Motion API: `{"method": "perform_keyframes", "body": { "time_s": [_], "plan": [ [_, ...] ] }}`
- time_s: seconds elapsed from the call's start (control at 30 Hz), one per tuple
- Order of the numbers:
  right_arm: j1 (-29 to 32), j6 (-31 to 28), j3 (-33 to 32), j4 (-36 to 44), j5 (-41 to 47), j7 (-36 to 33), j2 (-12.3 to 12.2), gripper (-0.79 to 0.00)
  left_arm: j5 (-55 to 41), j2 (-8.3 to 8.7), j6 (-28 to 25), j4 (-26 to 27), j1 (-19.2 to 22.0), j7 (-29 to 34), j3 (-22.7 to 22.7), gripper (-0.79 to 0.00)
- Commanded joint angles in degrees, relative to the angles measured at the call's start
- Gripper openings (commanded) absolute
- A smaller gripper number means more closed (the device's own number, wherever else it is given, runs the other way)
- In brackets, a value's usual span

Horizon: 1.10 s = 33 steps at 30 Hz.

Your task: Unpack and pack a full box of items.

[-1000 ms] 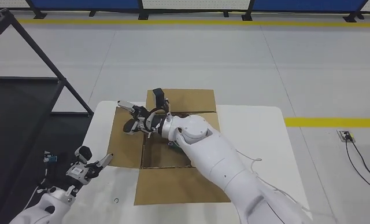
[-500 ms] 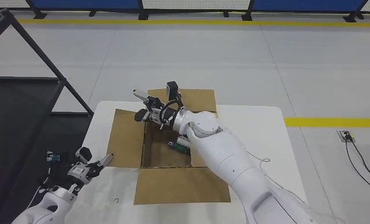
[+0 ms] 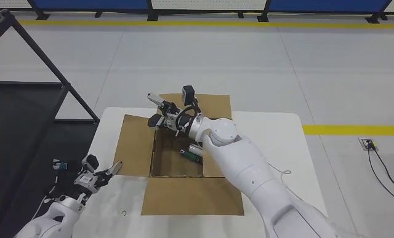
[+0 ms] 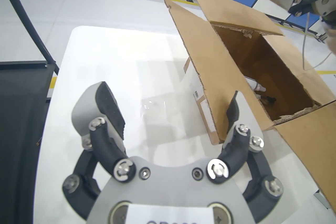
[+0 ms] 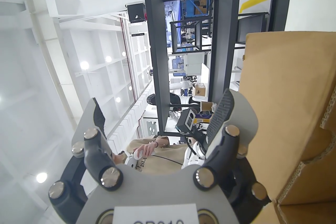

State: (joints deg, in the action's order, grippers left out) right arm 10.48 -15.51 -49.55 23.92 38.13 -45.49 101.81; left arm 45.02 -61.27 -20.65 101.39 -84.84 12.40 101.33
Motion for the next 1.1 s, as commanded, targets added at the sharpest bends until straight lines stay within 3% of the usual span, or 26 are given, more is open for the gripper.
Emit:
{"method": "perform_keyframes", "body": {
  "time_s": [0.0,0.4,0.67,0.9,1.07],
  "plan": [
    [0.2,-0.3,-0.6,0.3,-0.4,-0.2,-0.3,0.0,-0.5,0.0,-0.3,2.1,-1.2,-0.7,0.9,0.0],
    [1.7,-2.4,-4.6,3.3,-5.4,-2.5,-3.4,0.0,-1.1,-0.16,0.2,8.9,-5.6,-2.9,3.6,0.0],
    [4.5,-4.2,-10.5,7.0,-9.9,-6.2,-8.0,0.0,-1.9,-0.26,0.4,14.4,-6.5,-4.1,5.5,0.0],
    [12.3,-5.2,-18.9,17.9,-16.0,-10.0,-13.7,0.0,-2.4,-0.14,0.5,20.4,-3.4,0.0,3.0,0.0],
    [22.5,-3.9,-28.8,32.6,-18.8,-13.0,-18.1,0.0,-2.3,-0.07,1.3,20.8,3.3,6.3,-4.7,0.0]
  ]
}}
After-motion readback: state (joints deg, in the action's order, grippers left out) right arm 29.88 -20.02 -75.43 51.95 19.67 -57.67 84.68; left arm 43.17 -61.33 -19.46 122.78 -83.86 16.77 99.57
